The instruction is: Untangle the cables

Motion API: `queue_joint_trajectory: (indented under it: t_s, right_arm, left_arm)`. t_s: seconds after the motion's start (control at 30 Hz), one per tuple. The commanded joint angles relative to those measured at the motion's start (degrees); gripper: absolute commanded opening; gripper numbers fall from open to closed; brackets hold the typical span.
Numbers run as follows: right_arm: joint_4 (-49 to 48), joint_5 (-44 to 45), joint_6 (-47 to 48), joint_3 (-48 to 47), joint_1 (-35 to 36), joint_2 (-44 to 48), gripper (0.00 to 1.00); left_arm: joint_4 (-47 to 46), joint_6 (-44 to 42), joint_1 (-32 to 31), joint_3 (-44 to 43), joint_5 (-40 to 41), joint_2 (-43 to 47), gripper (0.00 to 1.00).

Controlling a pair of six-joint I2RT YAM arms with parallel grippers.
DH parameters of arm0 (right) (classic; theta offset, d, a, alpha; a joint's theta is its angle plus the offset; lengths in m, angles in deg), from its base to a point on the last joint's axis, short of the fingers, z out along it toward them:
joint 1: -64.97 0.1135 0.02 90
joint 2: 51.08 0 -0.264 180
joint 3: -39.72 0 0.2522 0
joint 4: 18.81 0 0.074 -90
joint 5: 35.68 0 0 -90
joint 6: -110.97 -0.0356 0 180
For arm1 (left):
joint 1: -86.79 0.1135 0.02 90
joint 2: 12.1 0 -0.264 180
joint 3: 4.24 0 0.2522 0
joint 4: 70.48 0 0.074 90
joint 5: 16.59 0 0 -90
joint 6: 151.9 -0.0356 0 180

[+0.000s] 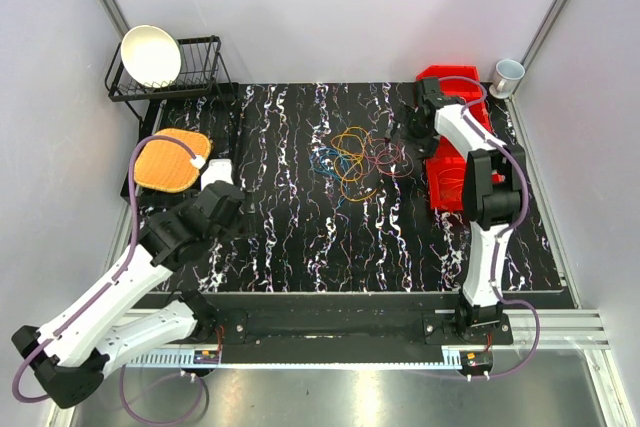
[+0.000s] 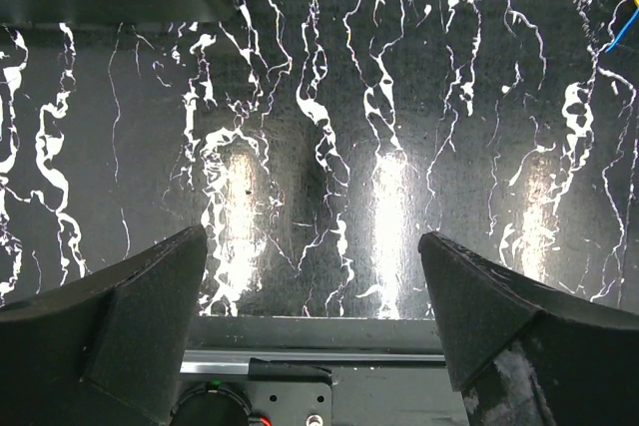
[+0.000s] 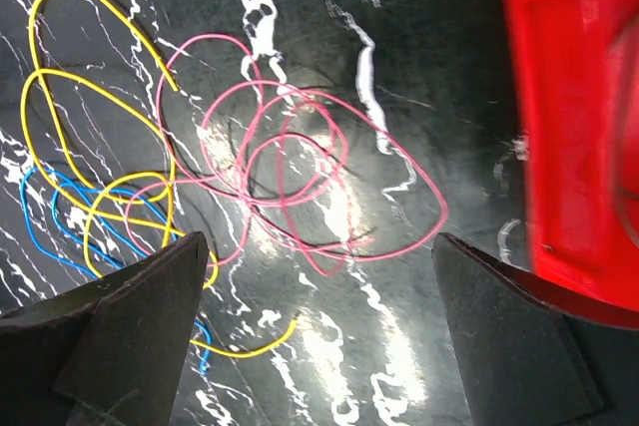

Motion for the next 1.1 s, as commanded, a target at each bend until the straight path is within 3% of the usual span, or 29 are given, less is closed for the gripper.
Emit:
queue_joint_trajectory:
  t_s: [0.0,0.27,1.07]
  right_arm:
    - [3.3,5.1,-2.9,-6.8,2.4,-3.5,1.0]
    - [7.8,12.2,-7.0,-12.6,5.3,-8.2,1.0]
    - [12.0,14.0,-8.2,-23.9,6.7,-18.1,1.0]
  left_arm:
    - [-2.4,0.3,-0.1,0.5,2.4,1.4,0.92]
    - [-2.6,0.2,-0.1,0.6,2.5,3.3,0.92]
    - [-3.1,0.4,-0.1,1.0,2.9,6.8,0.92]
